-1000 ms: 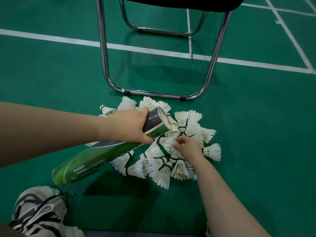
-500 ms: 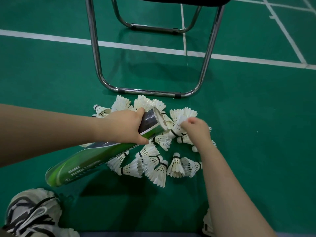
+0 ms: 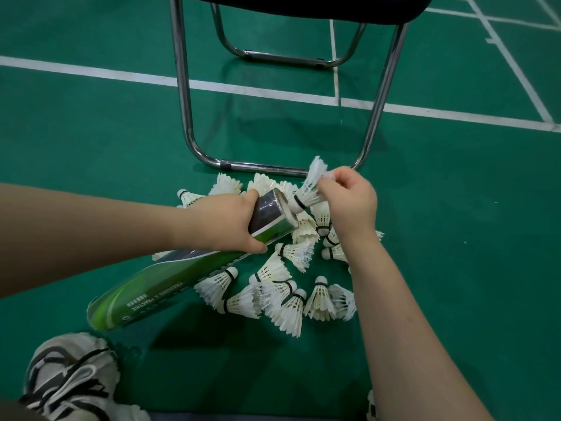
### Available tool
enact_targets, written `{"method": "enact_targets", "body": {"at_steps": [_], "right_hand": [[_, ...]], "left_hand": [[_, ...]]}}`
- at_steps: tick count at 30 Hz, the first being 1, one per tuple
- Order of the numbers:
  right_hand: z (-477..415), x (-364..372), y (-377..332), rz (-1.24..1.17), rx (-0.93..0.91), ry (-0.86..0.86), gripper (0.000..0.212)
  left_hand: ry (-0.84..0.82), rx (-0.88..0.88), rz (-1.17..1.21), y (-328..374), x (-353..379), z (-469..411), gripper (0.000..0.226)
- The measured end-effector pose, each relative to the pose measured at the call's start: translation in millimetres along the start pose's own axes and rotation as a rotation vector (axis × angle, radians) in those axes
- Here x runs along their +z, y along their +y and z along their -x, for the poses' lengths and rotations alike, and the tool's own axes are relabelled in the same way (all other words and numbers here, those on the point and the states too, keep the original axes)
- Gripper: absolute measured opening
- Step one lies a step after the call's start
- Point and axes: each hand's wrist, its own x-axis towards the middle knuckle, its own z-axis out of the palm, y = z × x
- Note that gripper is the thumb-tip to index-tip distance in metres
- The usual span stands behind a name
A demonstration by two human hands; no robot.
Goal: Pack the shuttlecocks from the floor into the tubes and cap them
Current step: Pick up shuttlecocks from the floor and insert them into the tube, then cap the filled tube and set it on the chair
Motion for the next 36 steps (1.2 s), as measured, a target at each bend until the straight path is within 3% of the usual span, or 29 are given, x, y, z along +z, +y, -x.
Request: {"method": "enact_targets", "body": {"at_steps": [3,11,16,18,25,30,36], "right_hand": [[5.8,11.2,-2.8,-0.054,0.061,-0.114,0.018],[9.7,18.9,-22.7,0.09,0.111,-0.722,0.019],[4.1,21.7,-44.8,0.229,0.095,-0.827,0.025],[4.2,23.9,-56.0,0.253,0.028,-0.778,0.023],[6.9,37.2,-103.7,0.285,-0.376,-0.272,0.03],[-17.6,37.1,-150.0,0.41,-0.677,-0.104,0.025],[-52.0,51.0,-209.4,0.527,-0.858,-0.014,0.034]], "left_hand": [[0.029,-0.012,0.001,-3.2,-4.5,-1.9,0.073],[0.08,-0.001,0.011,-7.2,-16.4,6.0,0.06],[0.157,0.013,-0.035,-8.5,-34.0,12.2,0.068],[0.191,0.006,0.001,-12.6,-40.7,13.8,0.063],[0.357,0.021,0.186,-21.8,-90.9,19.7,0.058],[0.499,0.04,0.336,-37.3,-140.1,18.3,0.054],[0.69,0.02,0.51,-58.4,-184.0,7.4,0.054]]}}
